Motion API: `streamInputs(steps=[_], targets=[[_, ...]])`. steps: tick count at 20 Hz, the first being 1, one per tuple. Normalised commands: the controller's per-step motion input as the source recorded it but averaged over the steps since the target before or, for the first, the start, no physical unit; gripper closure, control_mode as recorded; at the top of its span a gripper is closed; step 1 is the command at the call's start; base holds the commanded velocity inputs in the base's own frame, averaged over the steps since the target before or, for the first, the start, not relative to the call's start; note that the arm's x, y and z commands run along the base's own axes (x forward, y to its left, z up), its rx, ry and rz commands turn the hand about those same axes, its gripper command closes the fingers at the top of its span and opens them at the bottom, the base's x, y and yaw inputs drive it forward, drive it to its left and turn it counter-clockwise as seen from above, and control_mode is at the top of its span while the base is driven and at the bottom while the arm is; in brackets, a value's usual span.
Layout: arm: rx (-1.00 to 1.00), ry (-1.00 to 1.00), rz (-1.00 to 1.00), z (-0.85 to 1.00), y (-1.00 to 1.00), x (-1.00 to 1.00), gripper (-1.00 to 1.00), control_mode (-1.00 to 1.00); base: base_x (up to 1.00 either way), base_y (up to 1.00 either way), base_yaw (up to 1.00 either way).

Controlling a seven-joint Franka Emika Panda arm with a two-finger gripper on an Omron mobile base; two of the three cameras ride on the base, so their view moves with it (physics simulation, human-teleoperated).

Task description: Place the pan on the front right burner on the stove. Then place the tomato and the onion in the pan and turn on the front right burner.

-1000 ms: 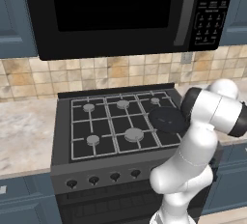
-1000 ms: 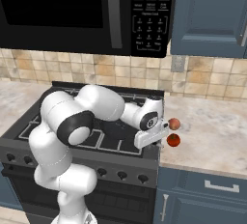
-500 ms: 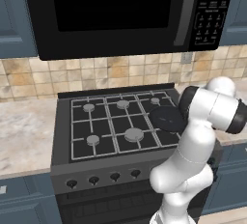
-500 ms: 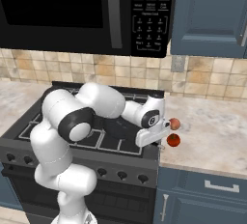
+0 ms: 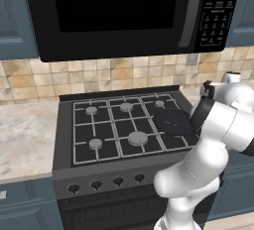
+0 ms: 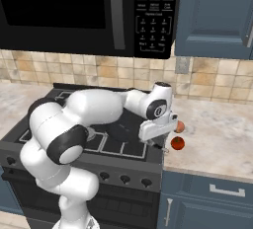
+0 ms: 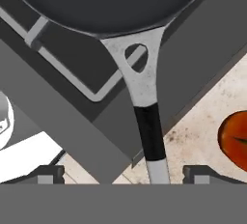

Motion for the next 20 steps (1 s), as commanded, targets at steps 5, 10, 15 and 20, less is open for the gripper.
streamInputs(steps=[5,10,15,20], targets=[[0.01,-0.12,-0.15,0.44,0.00,0.09,-1.00,-1.00,0.00,0.00,0.00],[0.00,-0.25,-0.25,0.07,0.00,0.41,-1.00,-1.00,0.00,0.00,0.00],[0.00,-0.06,-0.31,0.00,-0.03,0.56,-1.00,-1.00,0.00,0.00,0.00],[0.00,0.00,-0.28,0.00,-0.31,0.66,-1.00,-1.00,0.00,0.00,0.00]])
